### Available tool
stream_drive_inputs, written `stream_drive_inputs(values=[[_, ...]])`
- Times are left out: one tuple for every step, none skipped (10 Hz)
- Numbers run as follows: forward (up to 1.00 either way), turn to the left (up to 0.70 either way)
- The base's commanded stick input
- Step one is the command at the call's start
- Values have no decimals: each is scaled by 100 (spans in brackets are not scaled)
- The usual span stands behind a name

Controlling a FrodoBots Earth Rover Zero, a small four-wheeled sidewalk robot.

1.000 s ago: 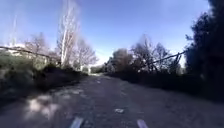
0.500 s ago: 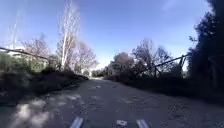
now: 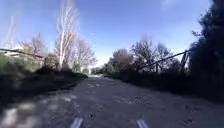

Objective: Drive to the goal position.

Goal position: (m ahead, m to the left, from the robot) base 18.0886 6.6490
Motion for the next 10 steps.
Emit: stream_drive_inputs(values=[[50,0],[50,0],[50,0],[50,0],[50,0],[50,0],[50,0],[50,0],[50,0],[50,0]])
